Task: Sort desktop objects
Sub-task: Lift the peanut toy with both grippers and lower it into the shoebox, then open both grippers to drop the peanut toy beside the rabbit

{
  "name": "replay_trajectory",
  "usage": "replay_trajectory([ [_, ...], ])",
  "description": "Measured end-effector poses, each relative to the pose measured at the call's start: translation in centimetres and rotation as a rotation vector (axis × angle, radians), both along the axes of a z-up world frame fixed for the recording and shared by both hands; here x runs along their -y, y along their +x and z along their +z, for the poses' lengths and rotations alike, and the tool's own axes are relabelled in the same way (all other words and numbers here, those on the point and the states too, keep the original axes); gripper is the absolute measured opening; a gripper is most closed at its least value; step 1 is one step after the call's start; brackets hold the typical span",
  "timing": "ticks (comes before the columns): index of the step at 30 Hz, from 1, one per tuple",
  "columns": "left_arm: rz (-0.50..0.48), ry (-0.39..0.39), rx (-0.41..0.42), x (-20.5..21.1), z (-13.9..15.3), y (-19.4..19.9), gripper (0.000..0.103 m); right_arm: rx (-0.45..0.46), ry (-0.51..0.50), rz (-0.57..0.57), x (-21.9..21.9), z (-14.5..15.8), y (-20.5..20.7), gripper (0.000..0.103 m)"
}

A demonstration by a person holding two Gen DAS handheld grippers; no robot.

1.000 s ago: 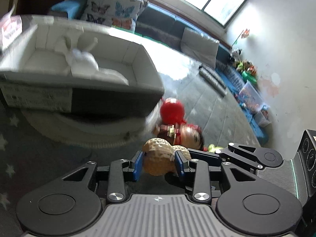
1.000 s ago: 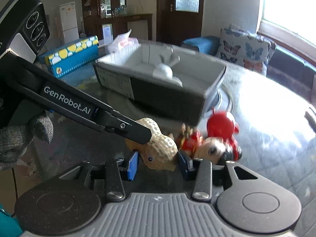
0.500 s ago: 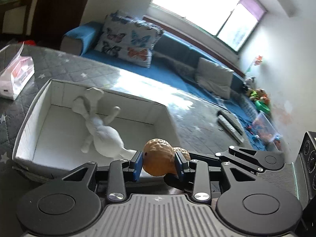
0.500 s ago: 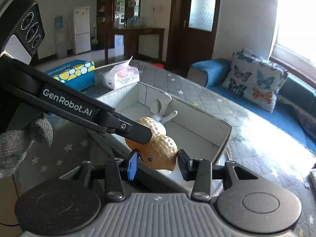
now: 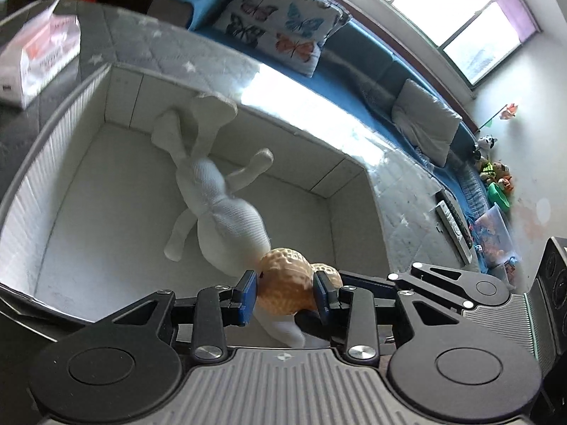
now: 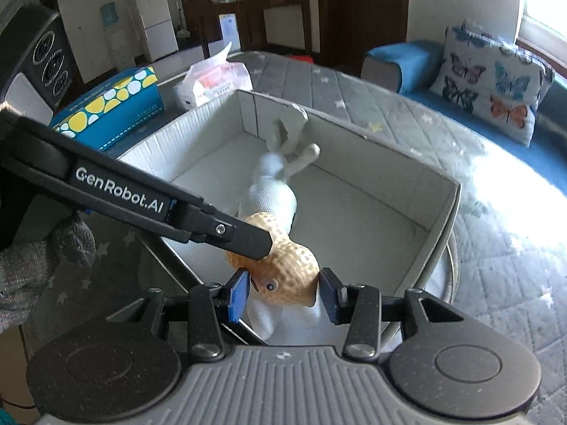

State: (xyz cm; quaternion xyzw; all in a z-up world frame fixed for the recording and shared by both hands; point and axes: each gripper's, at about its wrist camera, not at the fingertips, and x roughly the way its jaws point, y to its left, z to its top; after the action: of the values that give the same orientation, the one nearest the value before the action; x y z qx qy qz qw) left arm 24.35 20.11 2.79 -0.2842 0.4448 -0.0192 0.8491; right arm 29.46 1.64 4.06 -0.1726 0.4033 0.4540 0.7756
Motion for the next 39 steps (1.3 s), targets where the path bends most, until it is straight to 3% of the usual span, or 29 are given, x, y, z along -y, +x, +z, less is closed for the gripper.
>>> replay_trajectory([
  [9, 0.009, 0.032, -0.02, 0.4, -0.4, 0.2, 0.036, -0.006, 0.021, -0.009, 1.0, 0.2, -0.1, 0.044],
  [20, 0.017, 0.111, 0.069, 1.3, 1.6, -2.3, 0.036, 0.053, 0.083, -0.063, 4.0, 2.8, -3.1, 0.051],
  [30, -0.065, 0.095, 0.165, 4.7, 3.7, -6.0, 0.036, 0.11, 0.144, -0.146, 8.6, 4.6, -7.1, 0.058],
  [39, -0.156, 0.054, 0.147, 8.2, 2.2, -8.7, 0.036, 0.137, 0.107, -0.225, 12.8, 2.8, -10.7, 0.074],
])
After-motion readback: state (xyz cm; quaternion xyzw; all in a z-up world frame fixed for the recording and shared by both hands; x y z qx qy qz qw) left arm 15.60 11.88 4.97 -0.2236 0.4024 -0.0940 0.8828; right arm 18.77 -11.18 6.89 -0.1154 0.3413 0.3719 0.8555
